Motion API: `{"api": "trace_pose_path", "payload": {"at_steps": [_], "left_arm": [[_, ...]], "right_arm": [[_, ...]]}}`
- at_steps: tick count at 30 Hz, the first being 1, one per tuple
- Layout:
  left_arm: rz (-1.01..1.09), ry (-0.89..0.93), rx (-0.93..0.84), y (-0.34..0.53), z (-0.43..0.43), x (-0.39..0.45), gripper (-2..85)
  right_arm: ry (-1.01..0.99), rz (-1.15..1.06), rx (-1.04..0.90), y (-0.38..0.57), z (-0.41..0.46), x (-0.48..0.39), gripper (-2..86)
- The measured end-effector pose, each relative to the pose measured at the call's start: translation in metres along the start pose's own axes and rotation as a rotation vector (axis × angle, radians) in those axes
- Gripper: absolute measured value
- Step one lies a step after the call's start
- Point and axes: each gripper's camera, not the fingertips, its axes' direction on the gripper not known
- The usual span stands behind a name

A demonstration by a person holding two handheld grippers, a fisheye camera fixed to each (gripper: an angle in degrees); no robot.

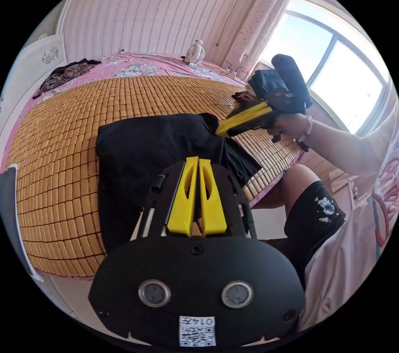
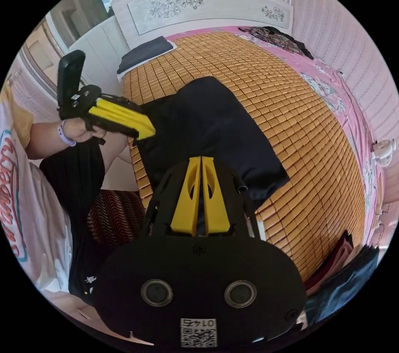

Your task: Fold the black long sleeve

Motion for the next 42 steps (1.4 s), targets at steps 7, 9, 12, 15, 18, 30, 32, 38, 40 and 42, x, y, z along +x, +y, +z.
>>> {"api": "trace_pose_path", "payload": {"at_steps": [7,9,12,15,18,30,32,38,40,42], "left_arm": [[0.173,-0.224,-0.184,0.033,0.073,0.047,-1.0],[0.178,-0.235,-0.186,0.039,0.079,0.055,-1.0],[0.186,-0.225,-0.176,0.048,0.085,0.06,-1.0],[0.171,-0.202,-0.152,0.058,0.09,0.063,-1.0],[0.164,-0.191,-0.166,0.063,0.096,0.067,-1.0],[0.156,-0.151,-0.14,0.093,0.112,0.077,-0.9],[0.143,-0.157,-0.122,0.097,0.11,0.077,-0.8],[0.146,-0.08,0.146,0.108,0.082,0.089,2.1],[0.151,-0.017,0.136,0.107,0.086,0.094,9.2],[0.135,0.042,0.096,0.104,0.099,0.103,16.2]], "right_arm": [[0.091,-0.038,-0.335,-0.118,0.09,0.024,-0.4],[0.079,0.01,-0.36,-0.131,0.093,0.026,-0.4],[0.117,-0.124,-0.453,-0.144,0.096,0.015,-0.4],[0.131,-0.17,-0.485,-0.159,0.088,0.018,-0.5],[0.204,-0.162,-0.52,-0.16,0.11,0.023,-0.5],[0.197,-0.095,-0.514,-0.144,0.107,0.054,-0.4],[0.152,0.018,-0.341,-0.116,0.07,0.067,-0.3],[0.026,0.369,-0.061,0.056,-0.001,0.076,1.7],[-0.014,0.469,-0.066,0.116,-0.002,0.068,6.0],[-0.055,0.597,-0.079,0.169,0.0,0.059,9.8]]}}
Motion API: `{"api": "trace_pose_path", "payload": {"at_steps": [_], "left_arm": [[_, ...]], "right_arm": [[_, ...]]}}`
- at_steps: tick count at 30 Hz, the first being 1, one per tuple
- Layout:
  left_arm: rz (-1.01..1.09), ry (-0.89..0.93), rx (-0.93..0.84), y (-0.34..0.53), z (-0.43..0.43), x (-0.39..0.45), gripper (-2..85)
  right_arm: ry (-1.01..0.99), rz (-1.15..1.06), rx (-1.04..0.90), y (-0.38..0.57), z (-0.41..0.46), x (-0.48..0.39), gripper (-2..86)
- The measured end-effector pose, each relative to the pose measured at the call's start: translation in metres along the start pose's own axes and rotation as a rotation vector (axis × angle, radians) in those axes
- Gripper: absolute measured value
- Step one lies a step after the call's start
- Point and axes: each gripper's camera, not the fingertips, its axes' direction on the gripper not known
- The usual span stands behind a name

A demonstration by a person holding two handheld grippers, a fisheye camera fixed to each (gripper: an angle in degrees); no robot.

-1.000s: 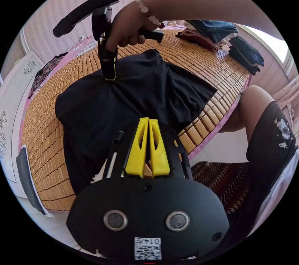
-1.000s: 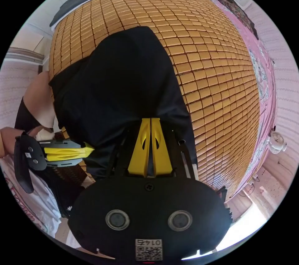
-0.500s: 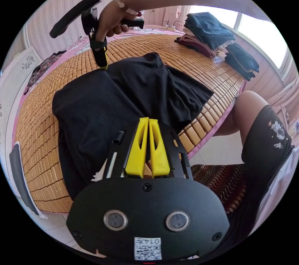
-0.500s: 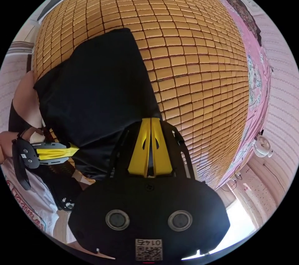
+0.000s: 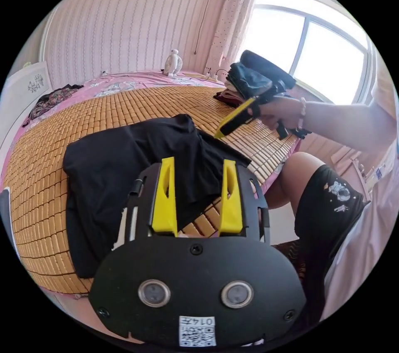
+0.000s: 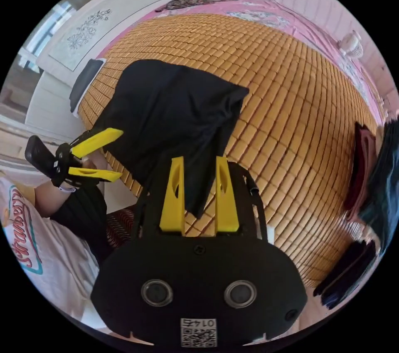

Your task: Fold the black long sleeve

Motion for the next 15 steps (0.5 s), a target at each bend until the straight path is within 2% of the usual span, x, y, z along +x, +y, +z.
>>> {"api": "trace_pose_path", "payload": {"at_steps": [3,6,10,13,15], "left_arm": [[0.077,0.021,-0.049,-0.003,0.017,0.02,17.8],[0.147,-0.016,-0.094,-0.005,0.034,0.038,20.0],[0.206,-0.007,-0.174,-0.007,0.054,0.051,20.6],[0.148,0.002,-0.255,-0.009,0.068,0.047,18.3],[0.082,-0.047,-0.238,-0.009,0.063,0.039,10.7]], "right_arm": [[-0.052,0.109,-0.004,0.059,0.013,0.019,9.6],[-0.081,0.157,0.074,0.091,0.009,0.035,2.9],[-0.362,0.157,0.197,0.109,-0.008,0.06,1.1],[-0.527,0.11,0.317,0.118,-0.031,0.068,0.8],[-0.6,0.087,0.349,0.126,-0.037,0.072,0.8]]}}
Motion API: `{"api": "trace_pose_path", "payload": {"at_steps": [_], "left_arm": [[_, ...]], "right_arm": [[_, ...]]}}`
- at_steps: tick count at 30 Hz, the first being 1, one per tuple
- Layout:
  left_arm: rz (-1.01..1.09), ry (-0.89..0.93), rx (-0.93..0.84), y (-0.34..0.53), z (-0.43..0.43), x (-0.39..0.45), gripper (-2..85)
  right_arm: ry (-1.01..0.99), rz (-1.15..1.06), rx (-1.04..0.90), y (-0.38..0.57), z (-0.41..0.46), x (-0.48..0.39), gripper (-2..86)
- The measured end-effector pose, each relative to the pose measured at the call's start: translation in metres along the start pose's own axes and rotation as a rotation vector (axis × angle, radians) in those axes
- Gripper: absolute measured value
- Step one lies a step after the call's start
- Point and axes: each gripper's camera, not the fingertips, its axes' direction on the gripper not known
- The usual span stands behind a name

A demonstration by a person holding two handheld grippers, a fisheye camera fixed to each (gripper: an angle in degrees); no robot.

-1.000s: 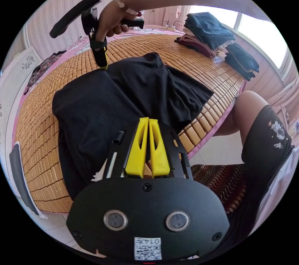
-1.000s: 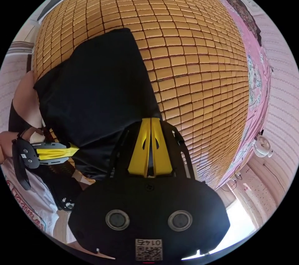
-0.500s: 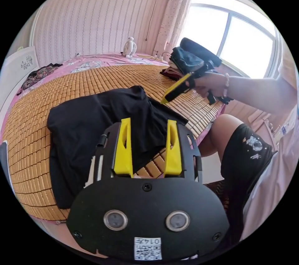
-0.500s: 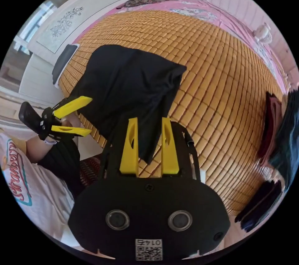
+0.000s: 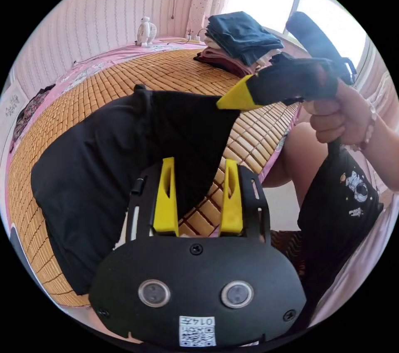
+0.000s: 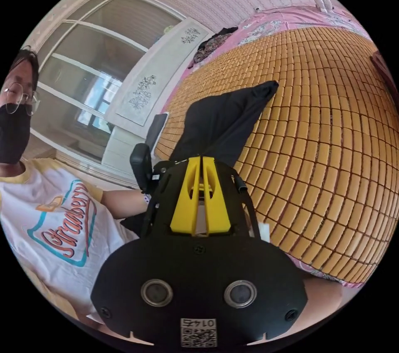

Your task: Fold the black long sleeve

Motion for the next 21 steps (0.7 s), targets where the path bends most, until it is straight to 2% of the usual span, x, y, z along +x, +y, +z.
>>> {"api": "trace_pose_path", "payload": {"at_steps": [3,5,7,9,11,16,21], "left_arm": [[-0.049,0.01,-0.06,0.007,-0.005,-0.008,2.2],[-0.06,0.046,-0.071,0.013,-0.013,-0.008,1.2],[-0.022,0.039,-0.078,0.019,-0.025,-0.002,0.6],[0.035,0.019,-0.093,0.027,-0.043,0.008,0.2],[0.061,0.001,-0.097,0.034,-0.056,0.013,0.0],[0.05,-0.05,-0.082,0.053,-0.09,0.017,-0.1],[0.007,-0.086,-0.04,0.065,-0.117,0.008,-0.2]], "right_arm": [[-0.055,0.074,0.012,0.02,-0.008,0.019,1.5],[-0.011,0.132,0.101,0.046,-0.022,0.035,3.2],[0.065,0.229,0.133,0.064,-0.028,0.053,9.2],[0.03,0.362,0.168,0.076,-0.031,0.076,14.0],[-0.069,0.477,0.3,0.085,-0.035,0.094,16.0],[-0.118,0.593,0.388,0.084,-0.028,0.115,13.2],[-0.242,0.628,0.392,0.086,-0.035,0.122,3.4]]}}
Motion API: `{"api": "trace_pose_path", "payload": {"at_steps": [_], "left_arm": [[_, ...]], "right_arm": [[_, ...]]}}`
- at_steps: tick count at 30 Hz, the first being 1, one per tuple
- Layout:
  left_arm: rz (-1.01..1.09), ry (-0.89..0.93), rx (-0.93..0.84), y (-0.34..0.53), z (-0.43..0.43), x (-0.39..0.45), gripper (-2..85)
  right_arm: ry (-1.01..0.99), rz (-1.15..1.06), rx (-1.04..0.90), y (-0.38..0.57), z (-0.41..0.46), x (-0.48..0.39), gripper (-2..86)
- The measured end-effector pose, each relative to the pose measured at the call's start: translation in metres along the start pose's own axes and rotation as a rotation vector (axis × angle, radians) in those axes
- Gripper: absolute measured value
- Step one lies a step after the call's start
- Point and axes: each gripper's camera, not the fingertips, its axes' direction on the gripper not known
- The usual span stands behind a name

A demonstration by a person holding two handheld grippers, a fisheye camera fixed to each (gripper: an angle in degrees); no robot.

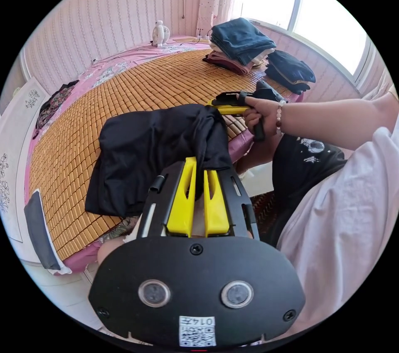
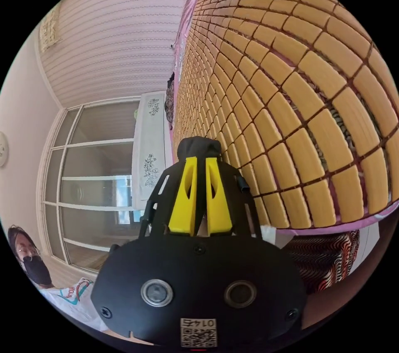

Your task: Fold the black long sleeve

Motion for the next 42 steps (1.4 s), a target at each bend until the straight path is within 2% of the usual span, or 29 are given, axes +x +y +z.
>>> {"api": "trace_pose_path", "payload": {"at_steps": [7,12,17,23,27,31,34,37,40,42], "left_arm": [[-0.046,0.15,0.162,-0.009,-0.028,-0.022,-0.2],[-0.15,0.418,0.245,-0.017,-0.02,-0.045,-0.1],[-0.318,0.458,0.212,-0.012,-0.009,-0.085,0.4],[-0.66,0.353,0.065,0.01,0.011,-0.146,0.0],[-0.769,0.336,0.022,0.023,0.012,-0.171,-0.4],[-0.754,0.272,0.028,0.022,0.0,-0.178,1.4],[-0.532,0.149,0.05,0.002,-0.015,-0.161,3.8],[-0.367,0.145,0.063,-0.023,-0.019,-0.136,7.1],[-0.288,0.132,0.031,-0.043,-0.004,-0.118,8.3],[-0.258,0.073,-0.079,-0.052,0.021,-0.115,7.8]], "right_arm": [[0.038,-0.231,0.111,0.017,-0.069,-0.067,1.4],[0.255,-0.347,0.112,0.016,-0.089,-0.121,1.6],[0.482,-0.354,-0.098,-0.024,-0.003,-0.167,2.9],[0.602,-0.392,-0.203,-0.051,0.106,-0.177,4.6],[0.54,-0.488,-0.24,-0.049,0.127,-0.183,5.4],[0.536,-0.56,-0.257,-0.044,0.13,-0.191,5.4],[0.645,-0.649,-0.247,-0.035,0.131,-0.197,4.7],[0.79,-0.775,-0.346,-0.019,0.152,-0.198,4.8],[0.89,-0.864,-0.418,-0.006,0.186,-0.199,6.1],[0.953,-0.906,-0.396,-0.003,0.203,-0.201,6.3]]}}
